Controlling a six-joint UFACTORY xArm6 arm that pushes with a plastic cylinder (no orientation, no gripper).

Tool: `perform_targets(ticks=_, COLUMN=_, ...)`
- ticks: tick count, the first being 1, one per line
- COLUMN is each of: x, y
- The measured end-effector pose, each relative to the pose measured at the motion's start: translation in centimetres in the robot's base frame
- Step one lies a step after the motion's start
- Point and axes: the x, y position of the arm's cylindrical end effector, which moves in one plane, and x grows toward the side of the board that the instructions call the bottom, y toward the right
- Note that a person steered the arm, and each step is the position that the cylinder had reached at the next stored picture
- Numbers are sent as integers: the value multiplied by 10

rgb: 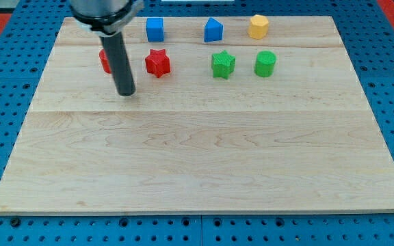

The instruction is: Touch the bottom of the yellow hexagon

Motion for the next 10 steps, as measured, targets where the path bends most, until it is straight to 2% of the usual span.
perform_targets(ticks=2, x=-5, y=32)
perform_targets(ticks=5, x=-86, y=82)
perform_targets(ticks=7, x=-125, y=179)
perform_targets(ticks=9, x=-125, y=243)
perform_targets(ticks=10, x=-125, y=253)
